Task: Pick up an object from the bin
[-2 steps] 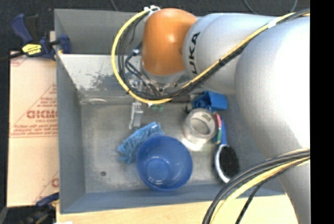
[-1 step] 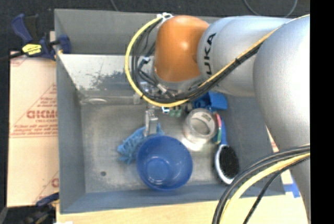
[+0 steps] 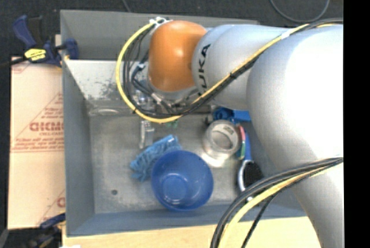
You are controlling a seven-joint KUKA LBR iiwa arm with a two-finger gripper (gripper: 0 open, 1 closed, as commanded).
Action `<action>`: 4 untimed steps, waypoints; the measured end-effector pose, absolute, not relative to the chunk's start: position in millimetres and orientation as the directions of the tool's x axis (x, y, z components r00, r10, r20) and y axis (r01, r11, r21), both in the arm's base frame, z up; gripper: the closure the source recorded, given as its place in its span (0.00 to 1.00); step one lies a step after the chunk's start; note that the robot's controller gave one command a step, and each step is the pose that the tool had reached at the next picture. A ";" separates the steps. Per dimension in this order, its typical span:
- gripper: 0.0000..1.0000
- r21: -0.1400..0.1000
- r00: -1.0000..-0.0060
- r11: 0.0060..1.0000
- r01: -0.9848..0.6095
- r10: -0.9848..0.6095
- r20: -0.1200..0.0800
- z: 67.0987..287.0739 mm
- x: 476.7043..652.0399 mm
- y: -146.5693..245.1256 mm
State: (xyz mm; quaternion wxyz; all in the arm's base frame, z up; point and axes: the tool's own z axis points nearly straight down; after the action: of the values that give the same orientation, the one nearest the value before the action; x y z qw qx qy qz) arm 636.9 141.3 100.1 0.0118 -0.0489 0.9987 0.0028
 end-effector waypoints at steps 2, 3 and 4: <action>0.00 0.003 -0.993 0.993 -0.120 -0.120 -0.020 140.9 621.4 111.4; 0.00 -0.003 -0.977 0.978 -0.210 -0.210 -0.032 99.6 617.2 116.4; 0.00 0.001 -0.986 0.986 -0.164 -0.164 -0.035 190.3 608.3 98.5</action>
Offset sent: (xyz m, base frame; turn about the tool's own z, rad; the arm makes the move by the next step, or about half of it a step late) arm -0.0169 -0.0302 0.0388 -0.0179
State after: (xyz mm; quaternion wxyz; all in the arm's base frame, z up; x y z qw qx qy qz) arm 608.3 98.5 190.3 0.0174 -0.0824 0.9964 0.0018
